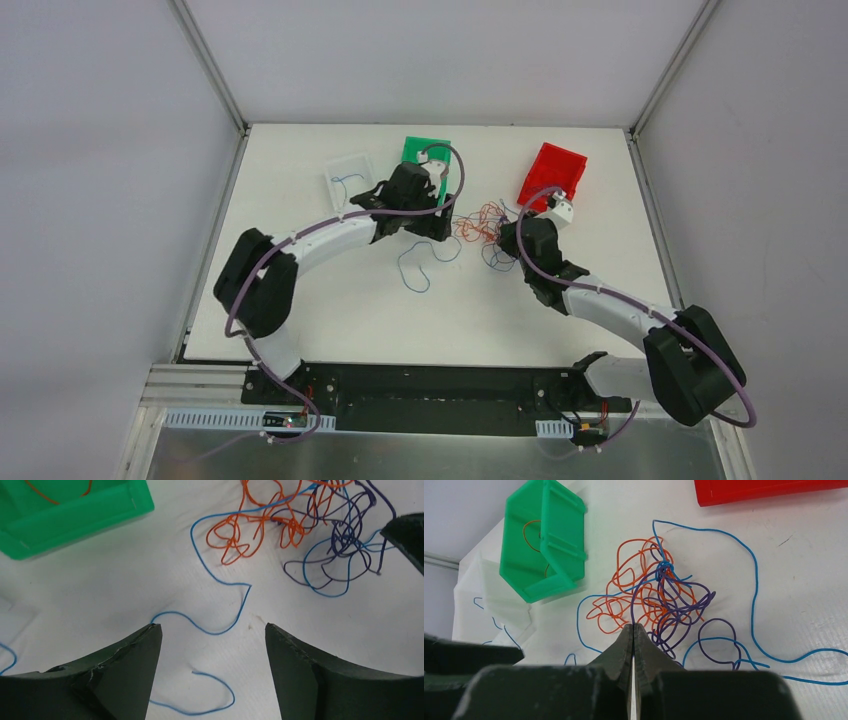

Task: Untangle the cables

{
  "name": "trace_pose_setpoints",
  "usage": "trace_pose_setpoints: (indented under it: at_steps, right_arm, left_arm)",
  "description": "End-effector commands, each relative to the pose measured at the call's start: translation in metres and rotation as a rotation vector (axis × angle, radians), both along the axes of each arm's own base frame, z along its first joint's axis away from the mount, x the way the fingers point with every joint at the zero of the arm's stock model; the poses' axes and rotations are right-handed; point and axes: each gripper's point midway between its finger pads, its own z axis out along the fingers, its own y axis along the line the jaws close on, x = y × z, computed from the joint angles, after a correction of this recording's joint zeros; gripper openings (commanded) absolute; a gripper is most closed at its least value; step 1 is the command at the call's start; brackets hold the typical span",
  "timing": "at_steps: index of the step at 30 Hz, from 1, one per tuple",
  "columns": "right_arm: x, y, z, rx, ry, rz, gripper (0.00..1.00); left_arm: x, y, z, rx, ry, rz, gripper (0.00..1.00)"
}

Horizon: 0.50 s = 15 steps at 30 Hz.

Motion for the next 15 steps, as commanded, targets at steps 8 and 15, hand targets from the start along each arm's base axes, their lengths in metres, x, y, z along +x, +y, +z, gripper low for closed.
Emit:
trace_pose_setpoints:
  at_steps: [8, 15]
  right_arm:
    - [0.008, 0.004, 0.032, 0.042, -0.097, 0.013, 0.0]
    - [0.007, 0.0, 0.033, 0.036, -0.103, -0.003, 0.0]
  left_arm:
    - [0.056, -0.057, -0.031, -0.124, 0.096, 0.104, 0.69]
    - [0.059, -0.054, -0.059, -0.09, 0.177, 0.181, 0.0]
